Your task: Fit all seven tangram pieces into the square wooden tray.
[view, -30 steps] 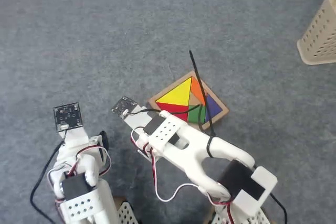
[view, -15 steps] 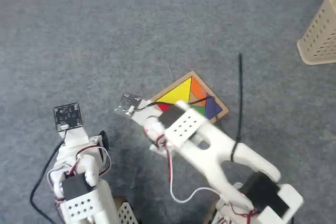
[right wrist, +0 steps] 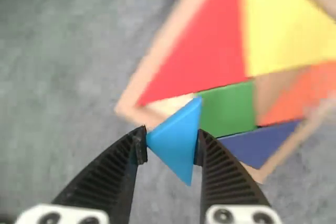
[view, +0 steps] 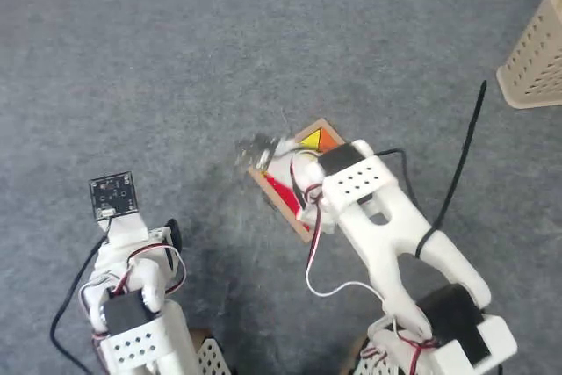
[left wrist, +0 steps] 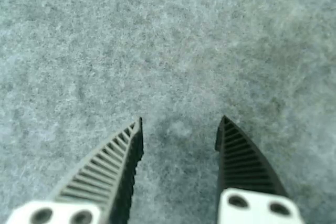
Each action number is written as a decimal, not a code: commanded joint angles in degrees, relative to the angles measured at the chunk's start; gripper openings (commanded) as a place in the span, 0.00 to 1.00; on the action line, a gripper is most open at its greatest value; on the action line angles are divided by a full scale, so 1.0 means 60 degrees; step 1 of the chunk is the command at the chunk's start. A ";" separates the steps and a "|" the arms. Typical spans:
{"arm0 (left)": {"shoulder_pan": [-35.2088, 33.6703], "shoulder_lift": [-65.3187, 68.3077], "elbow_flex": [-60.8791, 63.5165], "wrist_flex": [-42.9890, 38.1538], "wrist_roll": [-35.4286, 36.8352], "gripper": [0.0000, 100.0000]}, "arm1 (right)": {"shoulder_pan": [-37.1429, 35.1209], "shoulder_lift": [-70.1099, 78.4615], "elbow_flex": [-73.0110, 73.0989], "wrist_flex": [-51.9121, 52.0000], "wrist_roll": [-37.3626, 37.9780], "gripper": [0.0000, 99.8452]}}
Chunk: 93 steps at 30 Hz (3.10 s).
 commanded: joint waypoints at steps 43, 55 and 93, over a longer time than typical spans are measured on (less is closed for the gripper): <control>-0.0059 -0.0190 -0.0125 0.0029 -0.0059 0.22 | -0.0242 0.1692 -0.1978 -0.0007 -1.2073 0.22; -0.0059 -0.0190 -0.0125 0.0029 -0.0059 0.22 | 0.0212 -0.0637 -0.1026 -0.0403 -0.8190 0.06; -0.0059 -0.0190 -0.0125 0.0029 -0.0059 0.22 | 0.1311 -0.2821 0.2432 -0.1619 -0.4234 0.01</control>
